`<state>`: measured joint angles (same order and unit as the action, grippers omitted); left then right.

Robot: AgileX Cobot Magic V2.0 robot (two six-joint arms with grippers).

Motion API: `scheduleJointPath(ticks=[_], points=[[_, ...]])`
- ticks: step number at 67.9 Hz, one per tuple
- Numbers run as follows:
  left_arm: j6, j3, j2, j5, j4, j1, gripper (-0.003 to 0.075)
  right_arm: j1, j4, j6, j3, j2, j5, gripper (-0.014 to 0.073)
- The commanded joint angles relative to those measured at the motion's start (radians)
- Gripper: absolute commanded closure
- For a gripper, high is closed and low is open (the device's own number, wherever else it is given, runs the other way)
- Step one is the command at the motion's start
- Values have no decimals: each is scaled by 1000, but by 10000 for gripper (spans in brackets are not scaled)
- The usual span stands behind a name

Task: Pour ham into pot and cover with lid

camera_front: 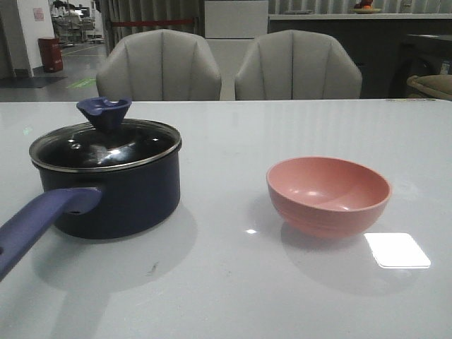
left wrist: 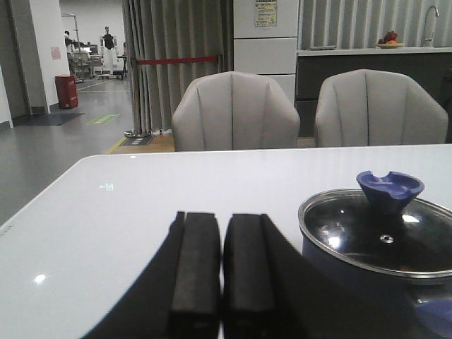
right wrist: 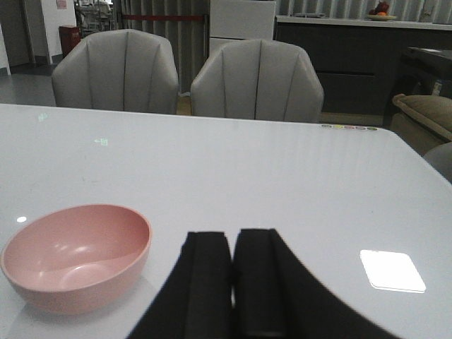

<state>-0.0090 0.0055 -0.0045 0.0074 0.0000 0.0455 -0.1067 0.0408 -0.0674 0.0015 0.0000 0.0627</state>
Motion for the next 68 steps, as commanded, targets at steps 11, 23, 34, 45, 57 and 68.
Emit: scheduleJointPath(ticks=[11, 23, 34, 45, 57, 68], points=[[-10, 19, -18, -81, 0, -1, 600, 4, 19, -11, 20, -30, -116, 432], [-10, 19, -18, -81, 0, -1, 600, 4, 19, -11, 20, -30, -115, 432], [-10, 19, -18, -81, 0, -1, 600, 4, 19, -11, 20, -30, -115, 432], [-10, 19, -18, -81, 0, -1, 600, 4, 19, -11, 20, -30, -115, 432], [-10, 19, -18, -81, 0, -1, 600, 4, 19, -11, 20, -30, -115, 432], [-10, 19, -18, -81, 0, -1, 600, 4, 19, -11, 20, -30, -115, 432]])
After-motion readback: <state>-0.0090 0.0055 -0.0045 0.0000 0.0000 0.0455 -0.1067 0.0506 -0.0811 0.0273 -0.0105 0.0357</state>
